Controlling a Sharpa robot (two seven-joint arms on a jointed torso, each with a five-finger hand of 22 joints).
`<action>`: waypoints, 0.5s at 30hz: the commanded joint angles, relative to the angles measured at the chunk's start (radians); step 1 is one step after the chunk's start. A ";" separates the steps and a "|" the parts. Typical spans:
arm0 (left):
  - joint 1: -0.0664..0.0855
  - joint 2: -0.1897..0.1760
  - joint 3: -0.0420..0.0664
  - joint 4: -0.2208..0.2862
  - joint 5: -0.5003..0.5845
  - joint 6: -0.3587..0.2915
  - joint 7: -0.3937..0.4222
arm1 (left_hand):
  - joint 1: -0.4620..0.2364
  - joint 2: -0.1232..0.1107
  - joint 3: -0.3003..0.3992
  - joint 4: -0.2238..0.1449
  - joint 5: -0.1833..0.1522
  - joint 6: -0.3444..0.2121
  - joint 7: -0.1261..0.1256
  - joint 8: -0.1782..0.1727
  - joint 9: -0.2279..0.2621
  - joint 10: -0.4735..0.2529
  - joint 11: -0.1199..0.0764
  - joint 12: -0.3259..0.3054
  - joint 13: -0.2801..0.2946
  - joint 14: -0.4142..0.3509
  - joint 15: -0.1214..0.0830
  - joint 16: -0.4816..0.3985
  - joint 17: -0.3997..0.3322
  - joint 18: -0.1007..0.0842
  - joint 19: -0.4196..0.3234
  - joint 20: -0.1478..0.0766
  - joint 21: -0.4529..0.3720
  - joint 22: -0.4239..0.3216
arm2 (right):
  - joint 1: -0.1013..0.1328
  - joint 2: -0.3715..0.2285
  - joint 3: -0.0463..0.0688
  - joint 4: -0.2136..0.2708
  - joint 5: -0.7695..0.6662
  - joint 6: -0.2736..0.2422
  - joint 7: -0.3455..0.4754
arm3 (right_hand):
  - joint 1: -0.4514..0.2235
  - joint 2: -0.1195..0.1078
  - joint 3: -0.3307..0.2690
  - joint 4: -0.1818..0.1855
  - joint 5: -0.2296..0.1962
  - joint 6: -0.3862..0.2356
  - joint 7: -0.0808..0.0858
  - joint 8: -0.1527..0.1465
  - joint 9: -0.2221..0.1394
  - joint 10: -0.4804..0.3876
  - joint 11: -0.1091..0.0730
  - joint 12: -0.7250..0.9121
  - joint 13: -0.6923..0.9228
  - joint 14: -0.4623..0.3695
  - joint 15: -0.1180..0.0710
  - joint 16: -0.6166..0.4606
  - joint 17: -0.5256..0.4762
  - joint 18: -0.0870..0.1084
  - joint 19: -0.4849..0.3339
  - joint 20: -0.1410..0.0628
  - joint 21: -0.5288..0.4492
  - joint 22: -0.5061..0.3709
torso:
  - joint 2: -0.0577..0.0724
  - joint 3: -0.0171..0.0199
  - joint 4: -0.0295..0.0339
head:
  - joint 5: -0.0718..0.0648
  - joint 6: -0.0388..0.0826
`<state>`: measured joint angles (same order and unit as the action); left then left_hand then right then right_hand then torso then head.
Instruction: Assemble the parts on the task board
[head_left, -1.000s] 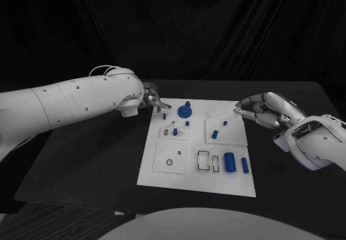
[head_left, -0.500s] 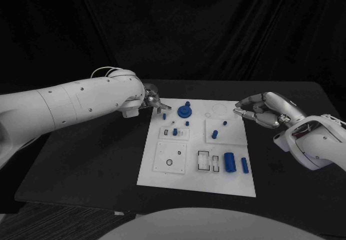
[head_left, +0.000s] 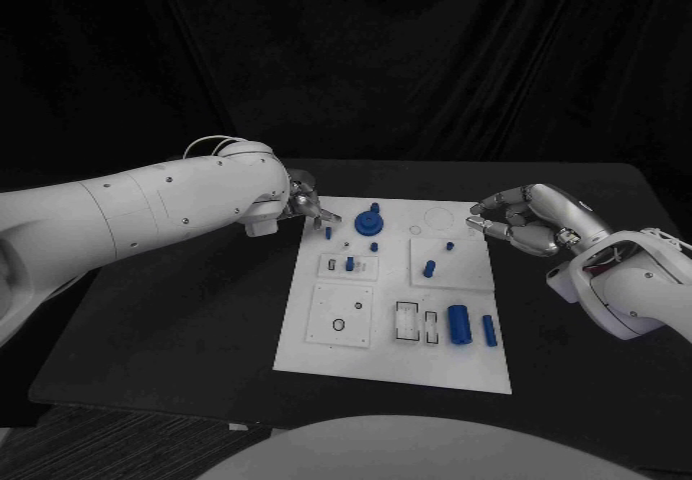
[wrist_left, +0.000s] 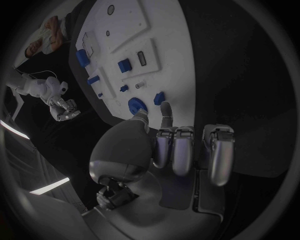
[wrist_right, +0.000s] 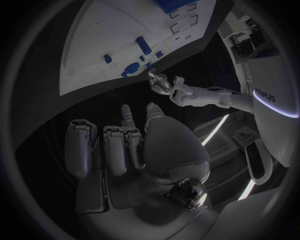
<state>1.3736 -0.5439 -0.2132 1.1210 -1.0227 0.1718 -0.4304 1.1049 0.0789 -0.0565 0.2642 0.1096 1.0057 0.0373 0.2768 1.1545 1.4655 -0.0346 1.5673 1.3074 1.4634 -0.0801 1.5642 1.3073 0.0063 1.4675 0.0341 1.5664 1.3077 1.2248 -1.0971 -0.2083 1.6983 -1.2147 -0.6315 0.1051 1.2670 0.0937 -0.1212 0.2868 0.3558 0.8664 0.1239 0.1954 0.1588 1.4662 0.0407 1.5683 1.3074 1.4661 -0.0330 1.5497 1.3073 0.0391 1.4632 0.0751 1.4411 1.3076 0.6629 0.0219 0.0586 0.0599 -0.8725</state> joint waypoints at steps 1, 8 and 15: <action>-0.004 0.006 0.001 -0.005 0.000 0.019 0.010 | 0.012 -0.001 0.001 -0.007 0.007 -0.006 0.000 0.005 0.002 0.105 0.004 0.004 0.263 0.107 0.004 0.007 0.263 -0.006 0.103 0.003 0.004 0.263 | -0.002 0.000 0.001 0.001 -0.002 0.000 -0.007 | -0.004 0.004 -0.006 -0.002 0.005 0.007 0.002 0.007 -0.001 0.105 0.004 0.002 0.263 0.095 0.007 -0.006 0.221 -0.006 0.048 0.007 0.001 0.220 | 0.000 0.0000 -0.0004 | 0.000 0.000; -0.012 0.014 0.001 -0.014 0.000 0.022 0.014 | 0.017 0.000 0.003 -0.011 0.013 -0.011 0.001 0.003 0.004 0.105 0.005 0.004 0.263 0.107 0.004 0.007 0.263 -0.006 0.103 0.004 0.004 0.263 | -0.002 -0.001 0.001 0.002 -0.002 -0.001 -0.006 | -0.004 0.004 -0.006 -0.003 0.005 0.007 0.002 0.007 -0.001 0.105 0.004 0.002 0.263 0.095 0.007 -0.007 0.221 -0.006 0.048 0.007 0.000 0.220 | 0.000 -0.0001 -0.0002 | -0.003 0.000; -0.019 0.022 0.001 -0.026 0.000 0.027 0.017 | 0.020 0.002 0.004 -0.013 0.017 -0.020 0.003 -0.001 0.004 0.105 0.006 0.004 0.263 0.107 0.006 0.007 0.263 -0.006 0.103 0.004 0.004 0.263 | -0.002 -0.002 0.001 0.002 -0.002 -0.001 -0.006 | -0.003 0.003 -0.006 -0.003 0.006 0.008 0.002 0.007 -0.001 0.105 0.004 0.002 0.263 0.095 0.007 -0.007 0.221 -0.006 0.048 0.007 0.000 0.220 | 0.000 0.0000 -0.0001 | -0.004 0.000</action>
<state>1.3568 -0.5251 -0.2132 1.0964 -1.0234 0.1848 -0.4295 1.1127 0.0788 -0.0505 0.2562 0.1211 0.9946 0.0414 0.2768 1.1576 1.4655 -0.0346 1.5673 1.3073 1.4634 -0.0801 1.5642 1.3073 0.0063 1.4675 0.0341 1.5664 1.3076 1.2248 -1.0978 -0.2083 1.6988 -1.2147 -0.6315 0.1054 1.2670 0.0937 -0.1240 0.2840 0.3557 0.8664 0.1239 0.1954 0.1589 1.4662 0.0407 1.5683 1.3074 1.4661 -0.0330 1.5497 1.3073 0.0391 1.4632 0.0751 1.4411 1.3075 0.6630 0.0218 0.0583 0.0559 -0.8725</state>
